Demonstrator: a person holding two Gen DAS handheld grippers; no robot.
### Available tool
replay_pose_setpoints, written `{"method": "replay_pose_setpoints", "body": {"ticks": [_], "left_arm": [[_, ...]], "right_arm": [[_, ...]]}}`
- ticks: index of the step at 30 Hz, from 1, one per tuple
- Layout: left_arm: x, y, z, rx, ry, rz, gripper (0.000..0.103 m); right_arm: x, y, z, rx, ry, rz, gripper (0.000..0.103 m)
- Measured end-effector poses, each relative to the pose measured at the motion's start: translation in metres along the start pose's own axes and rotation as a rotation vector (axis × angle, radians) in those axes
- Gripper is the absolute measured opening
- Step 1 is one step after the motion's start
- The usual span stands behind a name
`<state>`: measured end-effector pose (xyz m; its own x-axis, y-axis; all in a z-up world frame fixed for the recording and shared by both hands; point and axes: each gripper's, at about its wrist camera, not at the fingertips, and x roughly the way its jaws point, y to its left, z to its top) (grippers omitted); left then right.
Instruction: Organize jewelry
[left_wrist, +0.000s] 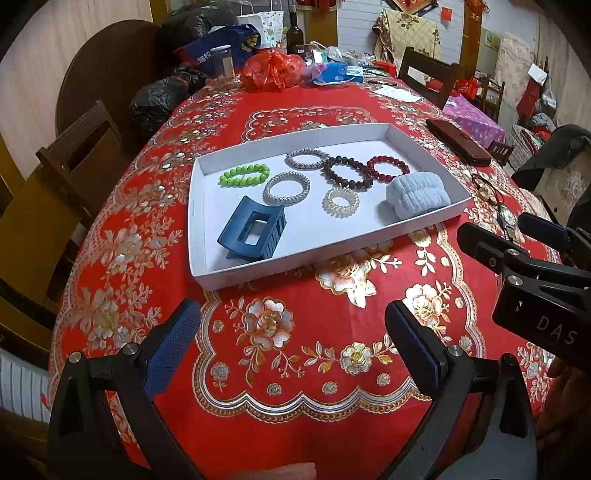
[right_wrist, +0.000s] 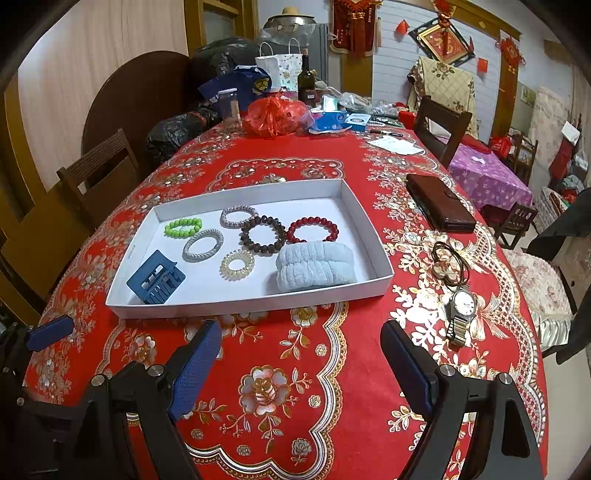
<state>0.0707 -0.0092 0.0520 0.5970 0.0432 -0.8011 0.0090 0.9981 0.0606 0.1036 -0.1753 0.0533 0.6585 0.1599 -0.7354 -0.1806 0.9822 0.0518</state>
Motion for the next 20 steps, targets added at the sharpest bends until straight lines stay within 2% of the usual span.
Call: {"method": "replay_pose_setpoints", "body": {"ticks": [12,20], "left_arm": [[0.0045,0.0007,-0.0019,-0.006,0.011,-0.018,0.100],[-0.0026,-0.0030,-0.0022,0.021,-0.029,0.007,0.100]], "right_arm": [[0.0002,0.0005,0.0002,0.001,0.000,0.001,0.086],[0.0002,0.0007,0.0003,0.001,0.000,0.000,0.086]]}}
